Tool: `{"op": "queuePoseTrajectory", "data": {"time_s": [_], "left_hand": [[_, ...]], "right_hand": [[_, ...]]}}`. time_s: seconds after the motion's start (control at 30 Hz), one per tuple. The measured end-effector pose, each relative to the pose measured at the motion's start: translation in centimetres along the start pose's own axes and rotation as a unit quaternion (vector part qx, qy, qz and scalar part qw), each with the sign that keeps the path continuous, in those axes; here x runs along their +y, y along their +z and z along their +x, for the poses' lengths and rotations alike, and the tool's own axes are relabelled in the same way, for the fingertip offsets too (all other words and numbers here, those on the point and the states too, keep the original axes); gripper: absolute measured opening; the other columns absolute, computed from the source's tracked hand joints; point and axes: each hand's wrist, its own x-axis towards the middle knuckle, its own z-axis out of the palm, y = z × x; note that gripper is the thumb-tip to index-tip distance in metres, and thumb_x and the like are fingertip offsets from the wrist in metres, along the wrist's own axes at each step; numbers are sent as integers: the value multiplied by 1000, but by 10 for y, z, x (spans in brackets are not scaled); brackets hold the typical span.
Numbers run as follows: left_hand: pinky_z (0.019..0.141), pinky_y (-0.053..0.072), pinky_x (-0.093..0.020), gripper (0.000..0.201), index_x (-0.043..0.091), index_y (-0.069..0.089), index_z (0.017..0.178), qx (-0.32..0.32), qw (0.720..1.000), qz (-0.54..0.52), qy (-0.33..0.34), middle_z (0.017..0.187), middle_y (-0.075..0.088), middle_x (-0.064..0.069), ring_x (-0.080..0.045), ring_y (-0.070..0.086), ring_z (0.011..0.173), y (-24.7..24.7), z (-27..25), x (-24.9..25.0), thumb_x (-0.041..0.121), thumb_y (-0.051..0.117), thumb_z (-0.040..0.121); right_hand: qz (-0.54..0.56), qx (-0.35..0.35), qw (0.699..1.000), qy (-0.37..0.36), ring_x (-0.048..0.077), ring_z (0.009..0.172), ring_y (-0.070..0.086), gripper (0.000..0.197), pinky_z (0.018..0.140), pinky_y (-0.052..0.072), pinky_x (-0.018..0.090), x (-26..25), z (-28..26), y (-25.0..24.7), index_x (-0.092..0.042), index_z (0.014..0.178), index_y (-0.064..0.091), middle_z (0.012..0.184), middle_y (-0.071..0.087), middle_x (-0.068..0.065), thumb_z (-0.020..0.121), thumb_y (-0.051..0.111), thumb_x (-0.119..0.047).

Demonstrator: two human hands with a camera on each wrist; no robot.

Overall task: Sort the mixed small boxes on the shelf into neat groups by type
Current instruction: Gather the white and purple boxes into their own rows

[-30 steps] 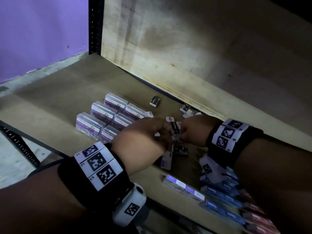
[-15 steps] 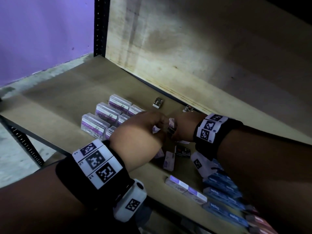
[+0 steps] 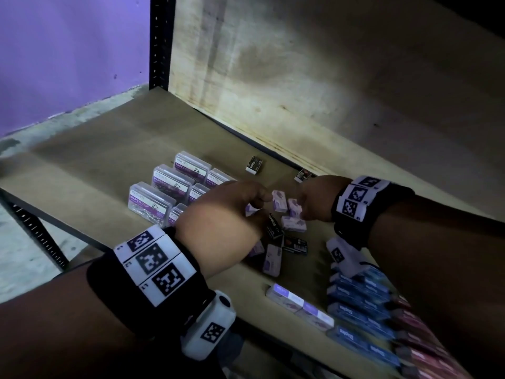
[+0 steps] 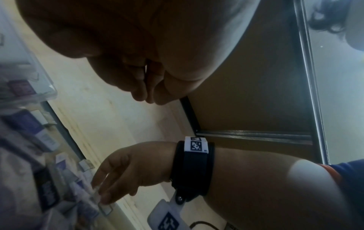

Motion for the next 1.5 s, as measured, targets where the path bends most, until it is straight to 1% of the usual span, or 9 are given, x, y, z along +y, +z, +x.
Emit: {"op": "queuePoseTrajectory", "data": {"time_s": [0.17,0.33,0.5,0.7,0.93,1.07,1.2,1.4,1.5], "left_hand": [[70,44,-20,23,42,62,103,13,1000,-25,-9,95,64,18,4,57,74,4,1,-2,39,66,80],[71,45,-21,17,39,66,100,12,1000,-23,-5,94,65,15,-4,60,78,4,0,0,33,68,85],[76,43,-21,15,36,67,97,0,1000,-7,15,94,65,14,-4,59,87,1,-1,6,27,67,85],[68,32,-3,19,37,67,102,10,1000,16,20,94,62,18,7,51,75,4,-3,6,29,66,85],[71,36,-2,34,67,53,82,-80,996,42,28,89,60,29,15,52,90,8,-2,16,34,58,83],[82,51,-27,17,39,66,99,-137,986,87,40,93,67,18,3,60,90,14,0,25,32,58,87],[69,43,-13,21,57,59,98,-204,968,134,59,92,64,28,8,58,89,23,8,43,41,58,84],[59,44,-21,29,30,67,86,-237,948,199,68,73,64,14,0,60,66,43,49,66,51,54,72],[65,43,-23,29,27,71,92,-279,910,301,53,85,64,11,-10,62,79,57,75,73,46,52,79]], "right_hand": [[-13,-27,998,-48,26,102,64,43,73,45,30,-2,3,14,-18,122,63,116,66,6,83,74,-33],[-11,22,997,-73,18,78,57,40,60,37,23,-2,7,22,-28,115,61,102,63,-3,79,76,-40],[-24,20,997,-69,21,74,61,32,65,47,30,-8,9,25,-13,107,66,99,68,4,83,73,-34],[-42,-17,997,-61,18,64,56,23,46,29,21,-1,-2,21,-13,93,68,83,60,7,91,65,-36],[88,114,989,-16,18,75,60,25,56,36,28,32,-62,20,-20,84,69,80,61,-4,87,65,-45],[253,173,951,36,8,69,55,14,59,43,30,39,-108,39,-32,79,61,77,59,-8,79,67,-45],[289,214,931,60,-2,65,48,15,53,33,23,42,-146,66,-38,76,54,74,54,-13,78,64,-50],[325,251,911,50,-1,64,47,17,51,25,21,45,-175,93,-36,77,54,71,52,-13,77,57,-53],[364,245,897,48,-2,65,49,15,51,26,22,46,-185,102,-36,79,56,72,54,-14,76,58,-50]]}}
